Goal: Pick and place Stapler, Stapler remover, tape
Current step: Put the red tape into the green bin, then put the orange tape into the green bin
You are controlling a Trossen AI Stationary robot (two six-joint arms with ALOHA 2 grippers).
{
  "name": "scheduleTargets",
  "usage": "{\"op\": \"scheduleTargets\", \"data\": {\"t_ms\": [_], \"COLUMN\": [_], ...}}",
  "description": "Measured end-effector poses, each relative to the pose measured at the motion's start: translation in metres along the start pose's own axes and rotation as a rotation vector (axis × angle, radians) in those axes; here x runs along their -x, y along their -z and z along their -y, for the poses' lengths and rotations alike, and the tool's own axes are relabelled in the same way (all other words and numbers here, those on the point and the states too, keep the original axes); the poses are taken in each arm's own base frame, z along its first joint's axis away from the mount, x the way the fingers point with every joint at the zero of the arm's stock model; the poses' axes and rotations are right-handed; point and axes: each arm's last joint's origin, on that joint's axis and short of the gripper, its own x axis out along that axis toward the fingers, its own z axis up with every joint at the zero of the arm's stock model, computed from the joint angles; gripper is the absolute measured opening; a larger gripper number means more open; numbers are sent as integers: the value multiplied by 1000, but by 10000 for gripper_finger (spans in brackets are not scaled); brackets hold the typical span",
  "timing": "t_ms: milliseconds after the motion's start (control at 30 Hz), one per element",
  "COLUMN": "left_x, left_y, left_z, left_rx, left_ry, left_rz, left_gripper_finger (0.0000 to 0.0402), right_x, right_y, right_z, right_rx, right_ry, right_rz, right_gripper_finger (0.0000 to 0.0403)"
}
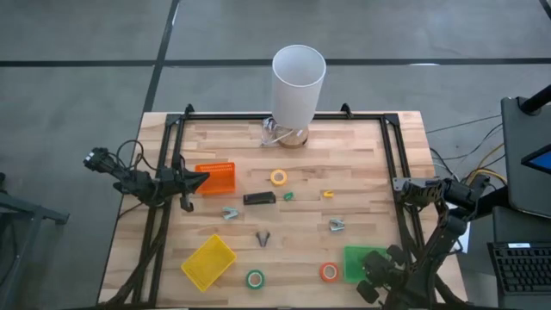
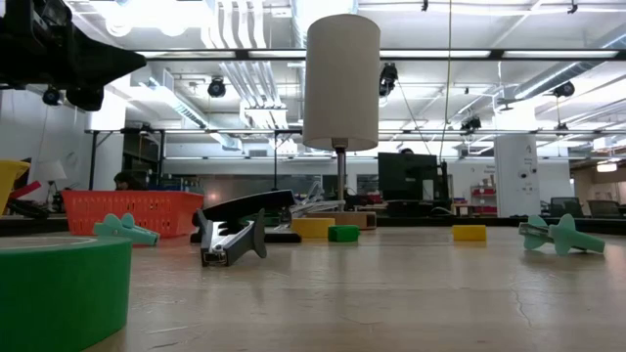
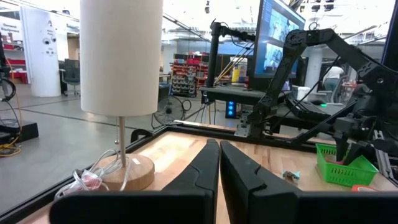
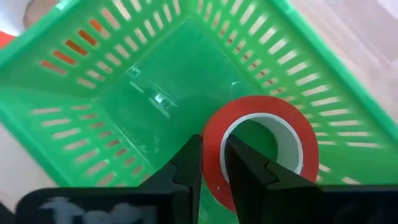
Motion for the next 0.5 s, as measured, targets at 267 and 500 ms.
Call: {"op": "scheduleTargets", "data": {"t_ms": [267, 500], "left_x": [0, 0], "left_y": [0, 0], "left_z": [0, 0], "left_rx": [0, 1], "left_ry": [0, 0], "left_rz": [0, 0], "left_gripper_finger": [19, 19], "right_x": [-1, 13], "right_y": [-1, -9], "right_z": [2, 2], "right_rx": [4, 4], "right_ry": [2, 26], "right_rz": [0, 9], "right_gripper_finger": [129, 167]}}
